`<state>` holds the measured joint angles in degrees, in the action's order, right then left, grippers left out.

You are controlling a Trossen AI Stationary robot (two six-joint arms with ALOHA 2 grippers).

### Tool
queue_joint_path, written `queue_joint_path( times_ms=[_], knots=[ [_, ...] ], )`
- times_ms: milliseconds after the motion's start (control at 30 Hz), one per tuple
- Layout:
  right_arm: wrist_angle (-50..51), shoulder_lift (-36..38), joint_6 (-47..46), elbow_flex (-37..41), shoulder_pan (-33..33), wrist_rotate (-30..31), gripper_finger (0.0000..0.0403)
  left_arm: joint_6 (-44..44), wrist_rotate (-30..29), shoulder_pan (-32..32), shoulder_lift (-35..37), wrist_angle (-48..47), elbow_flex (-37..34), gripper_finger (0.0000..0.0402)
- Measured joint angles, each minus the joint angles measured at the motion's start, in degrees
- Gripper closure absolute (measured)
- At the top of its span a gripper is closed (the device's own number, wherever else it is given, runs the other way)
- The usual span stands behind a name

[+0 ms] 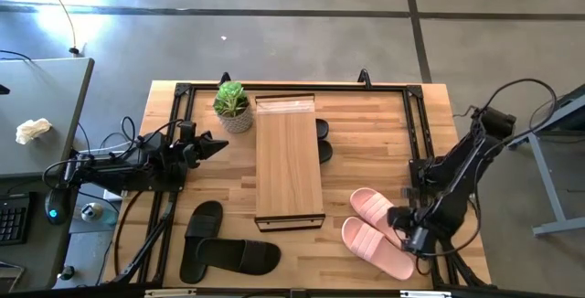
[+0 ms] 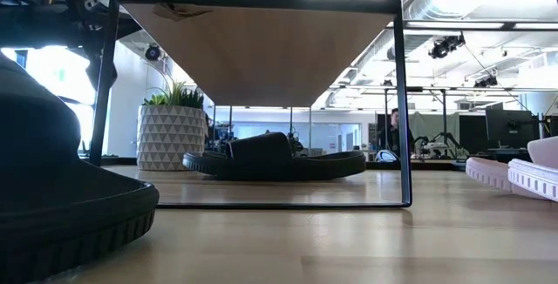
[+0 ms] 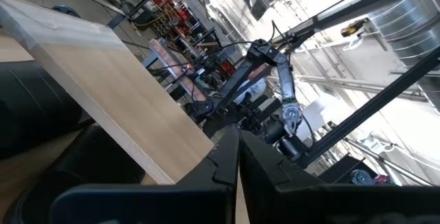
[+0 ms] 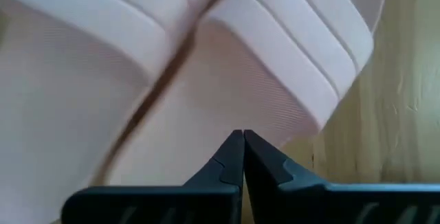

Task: Pick and place slides into the shelf
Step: Move the top pink slide under the shelf

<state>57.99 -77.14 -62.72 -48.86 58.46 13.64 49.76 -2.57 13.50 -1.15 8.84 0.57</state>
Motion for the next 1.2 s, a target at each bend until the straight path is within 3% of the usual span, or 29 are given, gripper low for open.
queue_joint_path(
  times_ms=[133, 333, 467, 800, 1033, 1200],
  knots=[
    [-0.76, 0.00, 0.13, -1.31, 0.61, 2.43, 0.0372, 0.00, 0.00, 0.00, 0.00, 0.00, 0.01, 0.0399],
    [-2.15, -0.02, 5.49, -1.31, 0.61, 5.80, 0.0276, 0.01, 0.00, -0.01, 0.01, 0.00, 0.00, 0.0399],
    [-1.80, -0.02, 11.18, -1.31, 0.58, 10.86, 0.0236, 0.02, 0.01, -0.01, 0.00, 0.02, -0.01, 0.0399],
    [-1.40, -1.24, 16.72, 0.18, -1.48, 10.26, 0.0249, 0.02, 0.02, 0.00, 0.00, 0.02, 0.01, 0.0399],
    [-2.58, -6.74, 18.82, 0.22, -2.24, 8.89, 0.0261, 0.04, 0.02, -0.02, 0.00, 0.00, -0.01, 0.0399],
    [-2.15, -10.98, 15.04, 0.22, -2.24, 11.38, 0.0261, 0.04, 0.02, -0.02, 0.00, 0.02, -0.01, 0.0399]
  ],
)
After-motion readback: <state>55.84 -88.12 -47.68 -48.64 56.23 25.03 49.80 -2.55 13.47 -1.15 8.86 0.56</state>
